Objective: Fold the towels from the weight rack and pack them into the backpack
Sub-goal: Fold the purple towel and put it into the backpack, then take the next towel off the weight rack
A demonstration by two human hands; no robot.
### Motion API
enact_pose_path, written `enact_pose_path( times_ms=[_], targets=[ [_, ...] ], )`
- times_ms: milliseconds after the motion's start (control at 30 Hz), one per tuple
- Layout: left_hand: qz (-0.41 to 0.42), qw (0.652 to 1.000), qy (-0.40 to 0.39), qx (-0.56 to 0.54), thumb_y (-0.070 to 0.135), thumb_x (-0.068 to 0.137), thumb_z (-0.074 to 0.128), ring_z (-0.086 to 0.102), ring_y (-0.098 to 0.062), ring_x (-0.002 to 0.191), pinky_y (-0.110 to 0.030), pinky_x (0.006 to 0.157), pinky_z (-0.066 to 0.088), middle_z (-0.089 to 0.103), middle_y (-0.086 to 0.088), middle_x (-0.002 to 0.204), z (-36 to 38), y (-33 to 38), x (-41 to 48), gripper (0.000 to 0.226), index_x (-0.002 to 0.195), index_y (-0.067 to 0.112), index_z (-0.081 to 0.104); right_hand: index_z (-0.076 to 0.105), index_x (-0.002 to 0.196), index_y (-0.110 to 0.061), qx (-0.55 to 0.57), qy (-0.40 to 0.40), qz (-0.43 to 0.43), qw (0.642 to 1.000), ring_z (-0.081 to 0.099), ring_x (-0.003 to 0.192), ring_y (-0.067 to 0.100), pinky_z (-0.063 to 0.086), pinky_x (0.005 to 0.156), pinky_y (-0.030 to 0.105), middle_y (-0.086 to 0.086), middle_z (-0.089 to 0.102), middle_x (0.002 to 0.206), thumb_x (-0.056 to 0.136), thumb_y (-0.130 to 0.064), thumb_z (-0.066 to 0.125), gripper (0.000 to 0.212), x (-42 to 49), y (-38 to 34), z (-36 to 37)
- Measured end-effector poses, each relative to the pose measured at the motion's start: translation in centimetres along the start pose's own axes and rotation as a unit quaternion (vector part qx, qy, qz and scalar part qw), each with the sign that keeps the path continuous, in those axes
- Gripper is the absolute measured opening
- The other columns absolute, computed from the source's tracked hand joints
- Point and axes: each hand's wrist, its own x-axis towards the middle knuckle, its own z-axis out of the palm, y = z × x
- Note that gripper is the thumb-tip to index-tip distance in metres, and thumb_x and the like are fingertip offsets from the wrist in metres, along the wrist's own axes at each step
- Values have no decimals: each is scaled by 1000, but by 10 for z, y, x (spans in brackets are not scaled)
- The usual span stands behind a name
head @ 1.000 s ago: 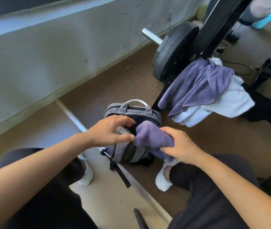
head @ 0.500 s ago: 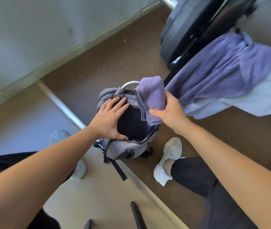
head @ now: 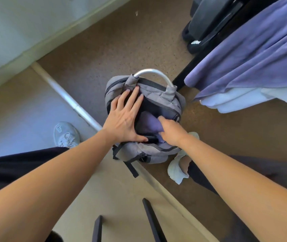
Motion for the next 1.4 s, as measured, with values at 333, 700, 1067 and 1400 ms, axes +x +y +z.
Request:
enact_pose_path(
  times_ms=[333,700,1067,1400],
  targets=[
    [31,999,-23,0,98,58,59,11,-34,158,-48,124,15,2,-6,175,-6,-21,8,146,166,13,8,44,118,-17,-19,-21,-11,1000,62,108,38,52,84,46,15,63,117,91,-11,61,32,38,8,27],
    [21,999,-41,-3,95,56,62,7,-34,159,-50,124,14,-1,-6,175,-9,-13,-2,149,166,13,6,31,155,-22,73,-26,-29,997,41,142,28,36,116,45,5,39,157,83,-26,80,88,39,19,34],
    [-24,998,-49,24,58,67,82,30,-39,142,-56,111,38,28,-12,165,-38,13,9,116,160,15,28,58,135,-27,124,47,-97,986,61,112,12,52,98,37,-5,67,122,91,-31,70,45,-63,3,-51],
    [-29,996,79,-11,25,81,77,50,-32,103,-47,85,41,70,2,103,-72,58,15,21,102,27,76,76,95,-17,351,334,-3,875,67,80,7,54,75,19,-9,73,84,89,-14,71,8,-123,22,-128]
  ],
)
